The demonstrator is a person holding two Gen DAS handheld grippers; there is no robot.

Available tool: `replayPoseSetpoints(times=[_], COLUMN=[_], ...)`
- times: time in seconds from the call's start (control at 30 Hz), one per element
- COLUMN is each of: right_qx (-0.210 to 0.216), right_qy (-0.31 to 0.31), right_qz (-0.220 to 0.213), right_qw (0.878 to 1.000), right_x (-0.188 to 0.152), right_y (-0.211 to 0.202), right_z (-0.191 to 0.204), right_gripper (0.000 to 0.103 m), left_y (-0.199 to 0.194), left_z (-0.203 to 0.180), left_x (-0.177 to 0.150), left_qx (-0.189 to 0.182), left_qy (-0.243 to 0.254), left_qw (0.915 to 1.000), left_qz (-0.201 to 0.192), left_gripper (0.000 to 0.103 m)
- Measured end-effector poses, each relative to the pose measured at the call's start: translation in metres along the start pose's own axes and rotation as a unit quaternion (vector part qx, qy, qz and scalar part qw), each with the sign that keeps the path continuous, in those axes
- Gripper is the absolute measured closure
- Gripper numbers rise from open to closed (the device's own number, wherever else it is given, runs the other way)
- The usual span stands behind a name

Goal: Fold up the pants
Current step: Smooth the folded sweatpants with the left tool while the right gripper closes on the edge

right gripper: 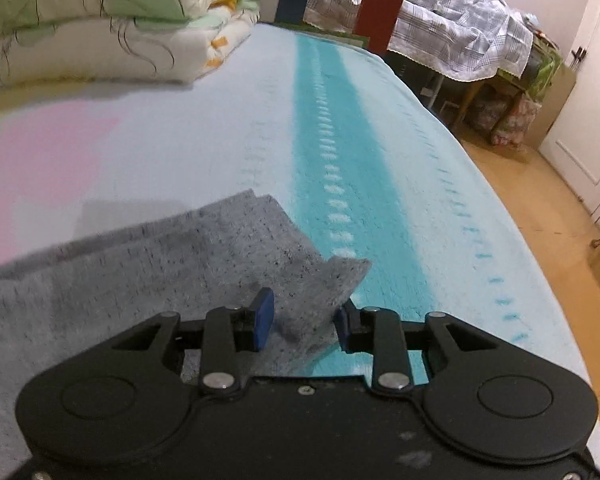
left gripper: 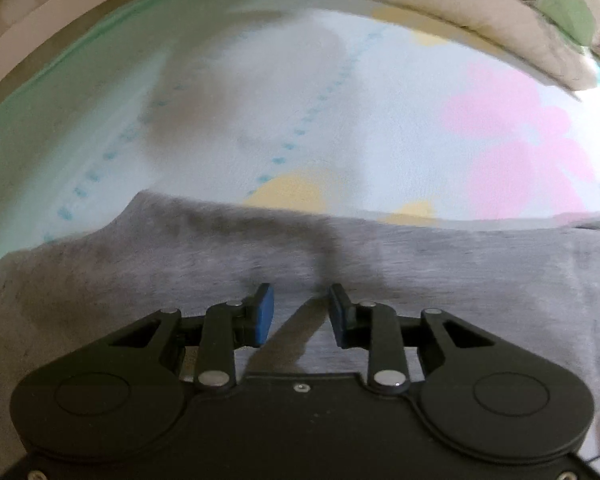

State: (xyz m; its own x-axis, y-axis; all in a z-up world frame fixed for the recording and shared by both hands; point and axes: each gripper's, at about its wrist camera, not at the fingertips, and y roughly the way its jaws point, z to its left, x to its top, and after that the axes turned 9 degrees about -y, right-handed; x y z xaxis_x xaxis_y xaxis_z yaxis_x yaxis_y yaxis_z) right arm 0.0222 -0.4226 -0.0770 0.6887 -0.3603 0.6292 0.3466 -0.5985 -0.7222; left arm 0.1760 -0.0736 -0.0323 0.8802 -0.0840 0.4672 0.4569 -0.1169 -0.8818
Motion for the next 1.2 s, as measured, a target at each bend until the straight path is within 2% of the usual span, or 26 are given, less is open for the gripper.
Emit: replayPoseSetpoints(times=[0.1, 0.23, 0.3, 0.4, 0.5, 0.57, 0.67, 0.77, 0.9, 1.07, 1.13, 1.2], right_qx=[0.051, 0.138, 0.174, 0.201, 0.205, 0.22, 0.242, 0.245, 0.239, 0.199, 0.189, 0.189], right_qy=[0.013, 0.054, 0.069, 0.079, 0.101, 0.109, 0.09, 0.074, 0.085, 0.069, 0.06, 0.046], right_qz=[-0.016, -0.015, -0.002, 0.019, 0.024, 0.026, 0.057, 0.086, 0.108, 0.163, 0.162, 0.159], right_qw=[0.998, 0.989, 0.982, 0.976, 0.973, 0.969, 0.964, 0.963, 0.961, 0.964, 0.967, 0.968], right_x=[0.003, 0.013, 0.023, 0.04, 0.052, 0.059, 0.06, 0.059, 0.063, 0.061, 0.06, 0.06], right_y=[-0.006, -0.017, -0.009, -0.005, -0.01, -0.016, -0.02, -0.017, -0.009, 0.001, 0.001, -0.001], right_z=[-0.005, -0.006, -0.003, 0.009, 0.015, 0.021, 0.039, 0.063, 0.084, 0.106, 0.11, 0.113], right_gripper=[0.069, 0.068, 0.067, 0.067, 0.067, 0.067, 0.067, 0.066, 0.065, 0.065, 0.071, 0.101], left_y=[-0.01, -0.019, -0.017, -0.001, 0.021, 0.024, 0.023, 0.023, 0.021, 0.02, 0.02, 0.019], left_z=[-0.021, -0.048, -0.056, -0.053, -0.033, -0.018, -0.015, -0.019, -0.022, -0.018, -0.015, -0.011], left_x=[-0.003, -0.007, -0.01, -0.007, -0.003, -0.003, -0.005, -0.007, -0.009, -0.012, -0.012, -0.013], left_qx=[-0.025, -0.045, -0.041, -0.016, 0.012, -0.004, 0.0, 0.008, 0.012, 0.005, 0.003, 0.002], left_qy=[0.03, 0.076, 0.091, 0.078, 0.042, 0.022, 0.029, 0.037, 0.039, 0.036, 0.026, 0.015], left_qw=[0.9992, 0.9956, 0.9941, 0.9966, 0.999, 0.9997, 0.9995, 0.9993, 0.9992, 0.9993, 0.9996, 0.9998], left_qz=[-0.012, -0.032, -0.042, -0.022, 0.009, 0.011, 0.008, 0.003, 0.001, -0.007, -0.01, -0.013], left_gripper=[0.064, 0.064, 0.064, 0.063, 0.061, 0.058, 0.058, 0.058, 0.058, 0.057, 0.057, 0.057])
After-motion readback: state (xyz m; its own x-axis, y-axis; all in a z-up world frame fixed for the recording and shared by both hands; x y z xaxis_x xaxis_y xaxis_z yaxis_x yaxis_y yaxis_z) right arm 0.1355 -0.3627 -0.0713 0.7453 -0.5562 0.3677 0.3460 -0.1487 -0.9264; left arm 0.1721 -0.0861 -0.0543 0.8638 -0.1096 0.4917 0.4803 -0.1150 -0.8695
